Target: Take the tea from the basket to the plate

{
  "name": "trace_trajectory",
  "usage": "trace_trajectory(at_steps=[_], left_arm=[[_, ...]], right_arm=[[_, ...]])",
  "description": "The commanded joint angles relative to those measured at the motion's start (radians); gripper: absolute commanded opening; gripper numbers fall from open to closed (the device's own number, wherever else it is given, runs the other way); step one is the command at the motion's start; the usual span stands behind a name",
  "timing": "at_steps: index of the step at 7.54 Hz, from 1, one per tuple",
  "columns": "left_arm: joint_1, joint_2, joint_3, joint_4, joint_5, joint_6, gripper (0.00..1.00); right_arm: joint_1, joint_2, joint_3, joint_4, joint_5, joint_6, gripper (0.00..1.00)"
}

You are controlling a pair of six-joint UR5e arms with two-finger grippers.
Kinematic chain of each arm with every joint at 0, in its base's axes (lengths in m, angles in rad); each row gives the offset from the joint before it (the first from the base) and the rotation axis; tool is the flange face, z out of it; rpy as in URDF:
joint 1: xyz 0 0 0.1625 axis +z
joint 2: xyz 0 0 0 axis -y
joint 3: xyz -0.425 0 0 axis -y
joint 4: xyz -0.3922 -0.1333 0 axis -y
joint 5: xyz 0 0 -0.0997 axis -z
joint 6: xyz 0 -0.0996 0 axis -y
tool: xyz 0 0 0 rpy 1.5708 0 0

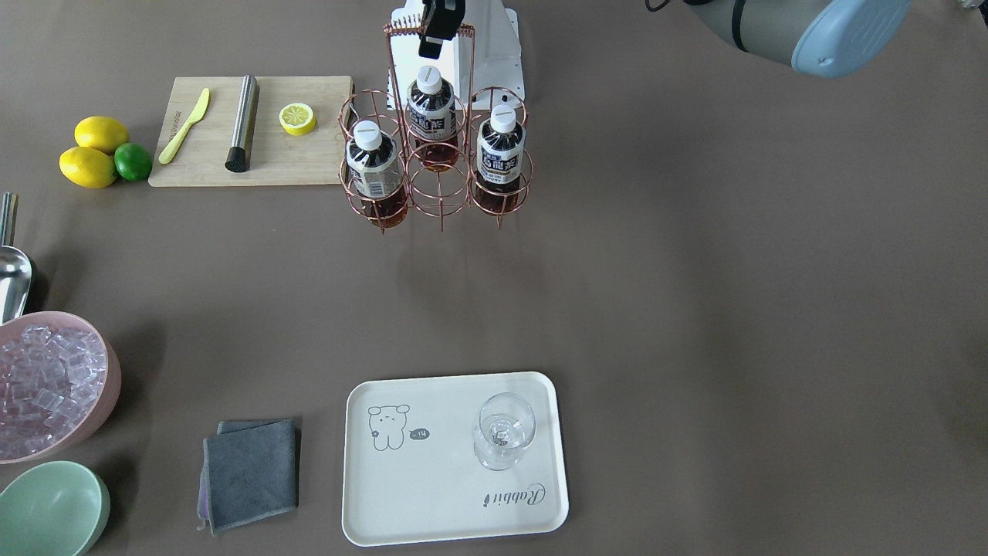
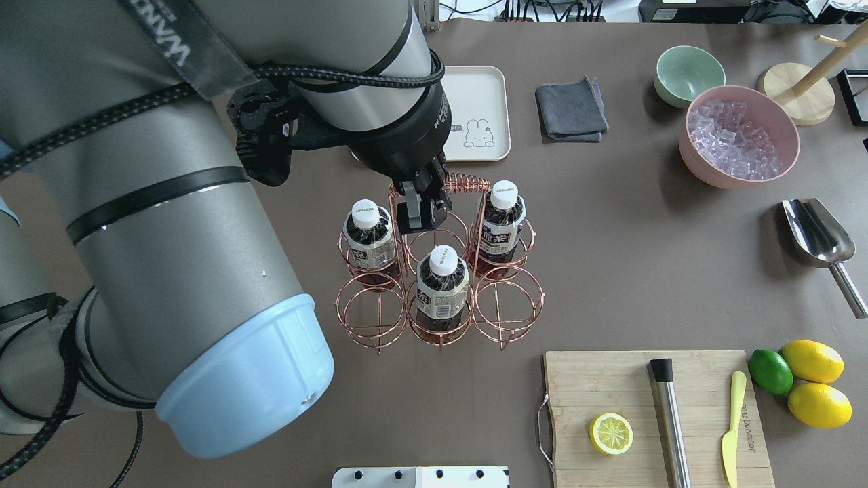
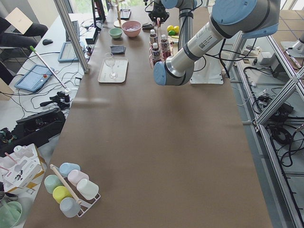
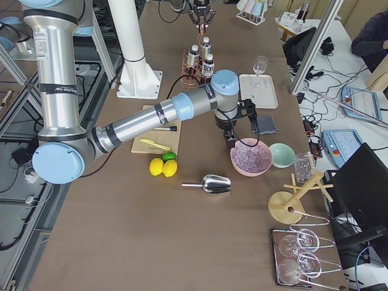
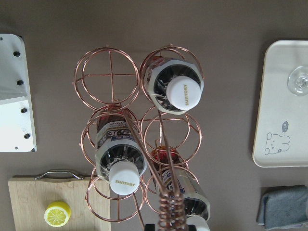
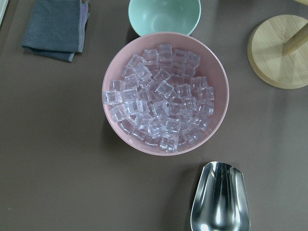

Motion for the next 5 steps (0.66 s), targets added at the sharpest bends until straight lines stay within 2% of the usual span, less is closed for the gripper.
trace_trajectory(at_steps=[1,3,5], left_arm=[[-0.004,-0.009,-0.004,0.023,-0.001,-0.005,0.00],[-0.007,-0.010,-0.002,0.025,-0.001,-0.005,0.00],[-0.005,-0.007,0.002,0.023,0.000,-0.005,0.00]], right_arm=[[-0.030,-0.006,0.093,-0.003,0.020,-0.005,1.00],[-0.092,-0.006,0.174,-0.006,0.050,0.029,1.00],[-0.170,0.038,0.195,-0.001,0.044,0.130,1.00]])
